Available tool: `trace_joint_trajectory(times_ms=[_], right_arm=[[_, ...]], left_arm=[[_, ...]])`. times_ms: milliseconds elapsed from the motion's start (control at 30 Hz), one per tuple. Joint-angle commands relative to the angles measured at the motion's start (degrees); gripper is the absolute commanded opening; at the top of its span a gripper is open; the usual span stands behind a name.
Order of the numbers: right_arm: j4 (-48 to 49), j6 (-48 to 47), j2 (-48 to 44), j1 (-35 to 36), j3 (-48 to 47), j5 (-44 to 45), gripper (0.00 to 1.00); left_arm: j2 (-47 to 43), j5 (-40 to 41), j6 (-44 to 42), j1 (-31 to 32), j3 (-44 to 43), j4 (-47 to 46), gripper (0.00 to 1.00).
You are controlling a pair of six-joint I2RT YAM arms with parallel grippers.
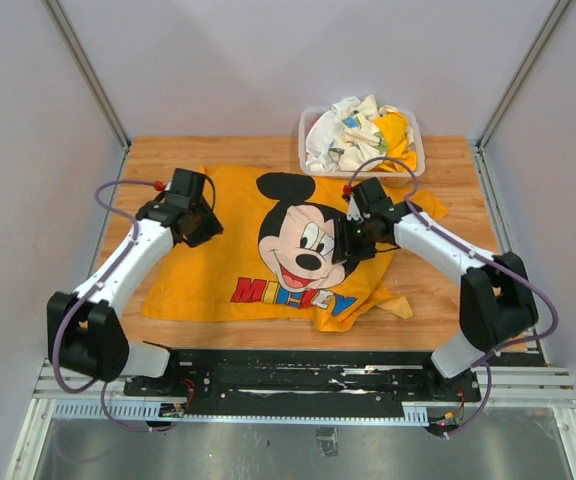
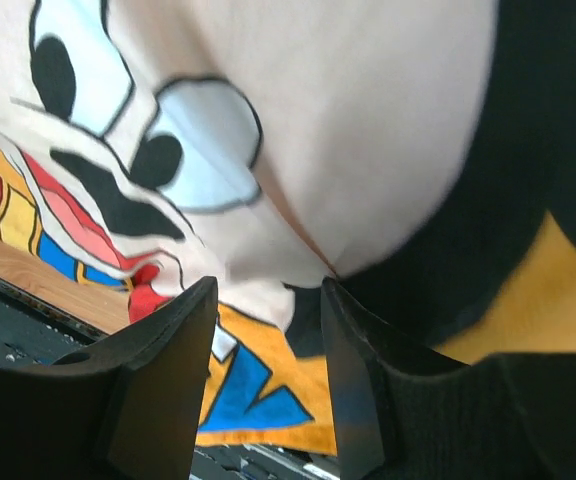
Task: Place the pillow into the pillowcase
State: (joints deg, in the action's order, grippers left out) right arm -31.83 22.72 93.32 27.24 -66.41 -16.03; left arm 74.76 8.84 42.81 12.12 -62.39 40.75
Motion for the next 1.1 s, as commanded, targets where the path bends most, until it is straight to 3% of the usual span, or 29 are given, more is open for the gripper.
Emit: trace_joint_trajectory(times_ms=[0,200,633,1067], right_arm=[[-4.60,3.07,-8.54,-1.49,4.80,6.59,0.47],[-5.23,6.40,-18.07,-7.72,12.16,9.48,0.49],[-5.14,9.99,-18.86,-9.58,21.78,13.07,0.46],[3.06,8.46,-8.68,-9.05,24.35,13.95,0.49]], left_arm=[[5.92,-1.28,2.99,5.75,-1.19,-8.17,0.39],[13.66,-1.77,1.64,11.27,-6.72,-11.31,0.39],[31.16,-6.42,-2.11,19.69,-23.38,-17.45,0.40],[34.43,-6.63,-3.24,20.14,-20.39,-21.08,0.41]])
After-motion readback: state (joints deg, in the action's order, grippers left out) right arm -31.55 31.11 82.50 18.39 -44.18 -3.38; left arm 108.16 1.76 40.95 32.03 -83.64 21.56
